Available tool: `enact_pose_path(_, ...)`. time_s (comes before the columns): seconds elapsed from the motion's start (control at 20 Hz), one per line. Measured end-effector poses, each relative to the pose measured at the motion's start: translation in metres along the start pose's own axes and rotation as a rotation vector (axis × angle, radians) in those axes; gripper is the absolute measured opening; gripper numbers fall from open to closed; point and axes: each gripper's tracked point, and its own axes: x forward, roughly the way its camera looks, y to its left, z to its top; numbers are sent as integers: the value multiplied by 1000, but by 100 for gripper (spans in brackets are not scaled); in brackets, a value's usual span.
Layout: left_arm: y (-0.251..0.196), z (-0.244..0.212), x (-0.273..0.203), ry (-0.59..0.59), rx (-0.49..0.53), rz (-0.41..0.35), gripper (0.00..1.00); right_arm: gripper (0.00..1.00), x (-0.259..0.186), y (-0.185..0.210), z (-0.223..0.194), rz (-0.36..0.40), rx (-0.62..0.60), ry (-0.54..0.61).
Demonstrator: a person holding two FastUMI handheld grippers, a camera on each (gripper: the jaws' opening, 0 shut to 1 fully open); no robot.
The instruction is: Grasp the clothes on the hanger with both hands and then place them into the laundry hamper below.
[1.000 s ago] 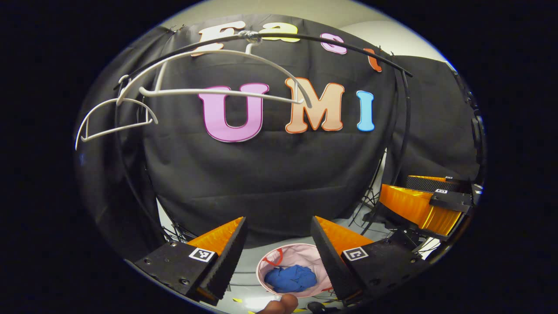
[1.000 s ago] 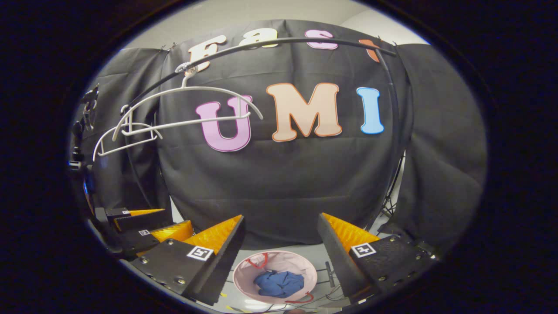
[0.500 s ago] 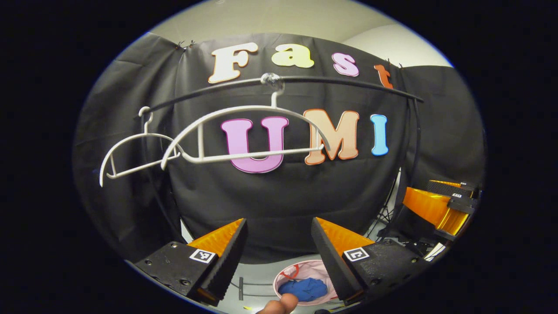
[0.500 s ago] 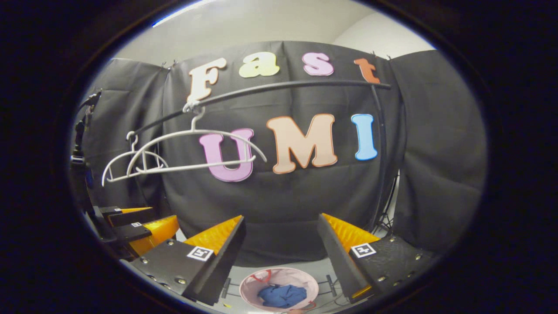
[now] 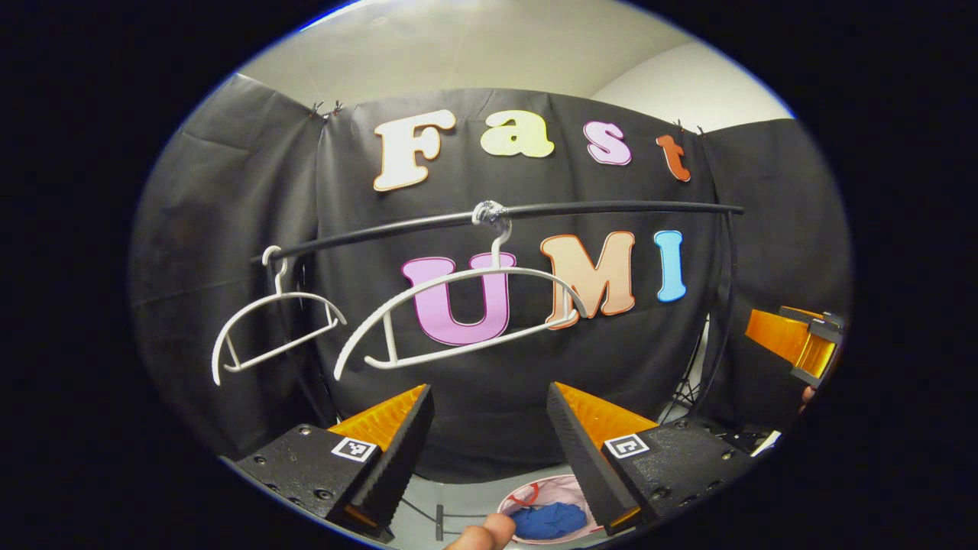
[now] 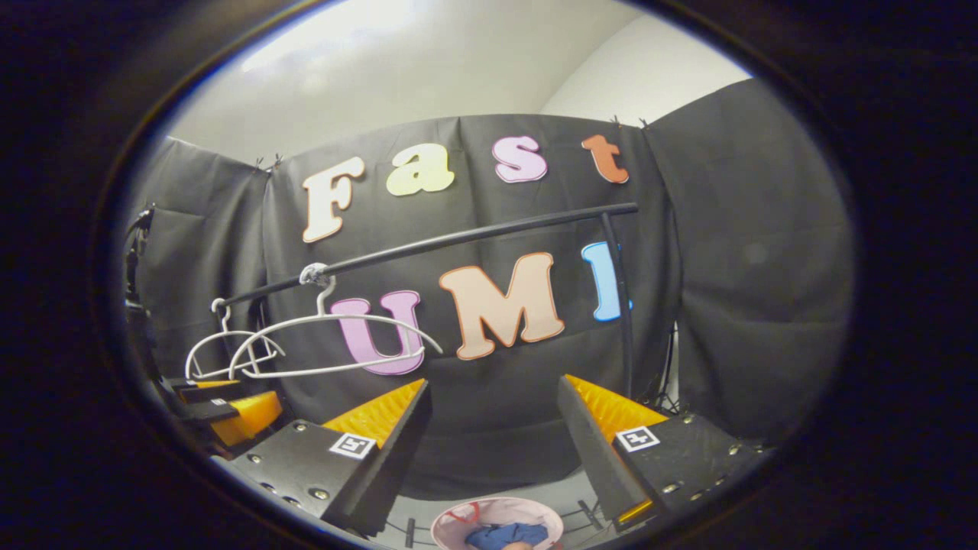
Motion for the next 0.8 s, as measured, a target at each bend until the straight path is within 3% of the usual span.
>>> enact_pose_path(0.35, -21, -12, -12, 9, -9, -37, 98, 99, -10, -4, -19, 10, -67, 11)
enact_pose_path(0.4, -21, -12, -12, 3, -8, -33, 100, 94, -12, -4, -22, 12, -73, 15)
enact_pose_path(0.45, -19, -12, -15, -3, -8, -23, 100, 99, -15, -4, -23, 11, -76, 12)
enact_pose_path(0.8, -3, -13, -20, -19, -29, 2, 97, 99, -31, 9, -25, 10, -74, -13)
